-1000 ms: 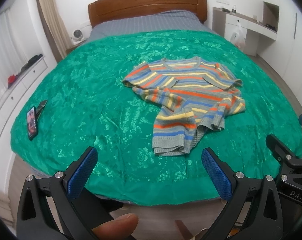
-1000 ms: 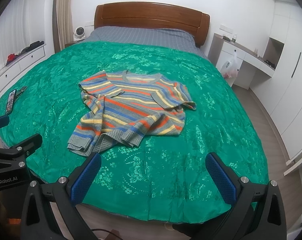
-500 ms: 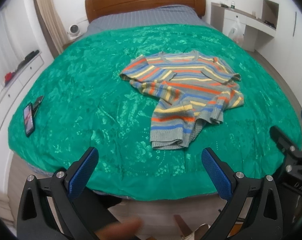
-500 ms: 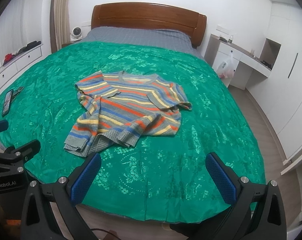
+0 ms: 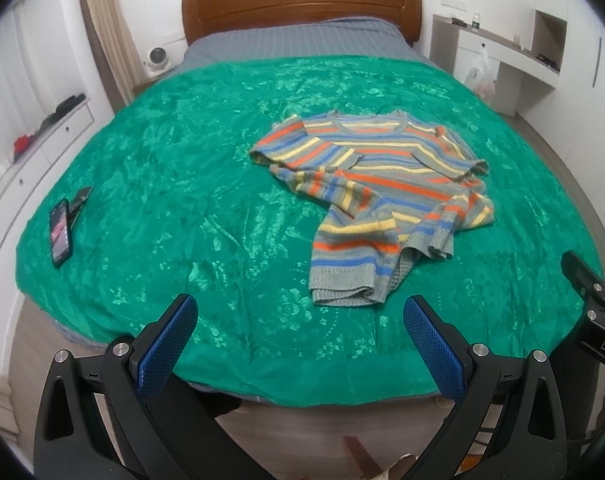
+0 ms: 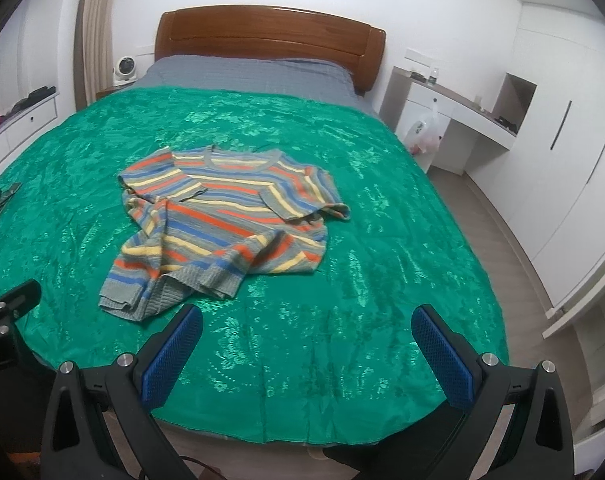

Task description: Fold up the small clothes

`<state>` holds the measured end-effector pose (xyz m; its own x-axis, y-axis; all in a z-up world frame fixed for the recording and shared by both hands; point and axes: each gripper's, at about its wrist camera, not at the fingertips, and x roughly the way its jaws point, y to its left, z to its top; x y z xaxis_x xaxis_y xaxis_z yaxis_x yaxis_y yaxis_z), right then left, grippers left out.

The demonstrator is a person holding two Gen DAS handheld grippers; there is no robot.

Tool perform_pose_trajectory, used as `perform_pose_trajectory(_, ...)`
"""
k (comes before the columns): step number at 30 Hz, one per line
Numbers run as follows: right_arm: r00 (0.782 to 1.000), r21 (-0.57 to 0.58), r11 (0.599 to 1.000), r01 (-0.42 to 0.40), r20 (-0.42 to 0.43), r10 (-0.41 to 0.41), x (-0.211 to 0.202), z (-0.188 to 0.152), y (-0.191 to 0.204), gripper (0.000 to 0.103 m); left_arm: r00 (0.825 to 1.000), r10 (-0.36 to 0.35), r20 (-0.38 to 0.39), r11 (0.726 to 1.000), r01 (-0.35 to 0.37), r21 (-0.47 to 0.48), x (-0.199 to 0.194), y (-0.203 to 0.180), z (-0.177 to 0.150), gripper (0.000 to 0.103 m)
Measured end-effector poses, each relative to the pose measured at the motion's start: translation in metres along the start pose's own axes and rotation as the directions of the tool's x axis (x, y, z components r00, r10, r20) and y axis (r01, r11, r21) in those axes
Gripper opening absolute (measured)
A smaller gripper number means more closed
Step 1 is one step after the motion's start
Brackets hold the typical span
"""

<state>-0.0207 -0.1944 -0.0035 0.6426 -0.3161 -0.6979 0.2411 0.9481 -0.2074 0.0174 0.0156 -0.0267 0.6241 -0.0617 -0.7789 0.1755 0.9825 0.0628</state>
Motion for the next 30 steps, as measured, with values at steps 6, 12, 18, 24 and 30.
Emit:
perform_pose_trajectory(6, 1.000, 0.008, 1.000, 0.019, -0.016, -0.018, 0.002, -0.002, -0.002, 0.103, 1.000, -0.009, 0.005, 1.000, 0.009, 0.006, -0.002, -0.004, 0.001, 0.103)
perform_pose_trajectory(12, 1.000, 0.006, 1.000, 0.022, -0.017, -0.021, 0.002, -0.002, -0.003, 0.103, 1.000, -0.015, -0.012, 1.000, 0.015, -0.007, 0.000, -0.004, 0.001, 0.103)
perform_pose_trajectory(18, 1.000, 0.007, 1.000, 0.022, -0.018, -0.022, 0.002, -0.003, -0.003, 0.103, 1.000, -0.015, -0.012, 1.000, 0.015, -0.007, 0.000, -0.004, 0.000, 0.103)
perform_pose_trajectory(24, 1.000, 0.012, 1.000, 0.016, -0.014, -0.016, 0.001, -0.003, -0.005, 0.103, 0.999, -0.033, -0.025, 0.999, 0.033, -0.017, 0.005, -0.002, 0.000, 0.103)
perform_pose_trajectory(30, 1.000, 0.016, 1.000, -0.002, -0.015, 0.002, 0.003, -0.001, -0.002, 0.103, 0.998, -0.057, -0.027, 0.998, 0.057, -0.022, 0.009, 0.004, 0.002, 0.103)
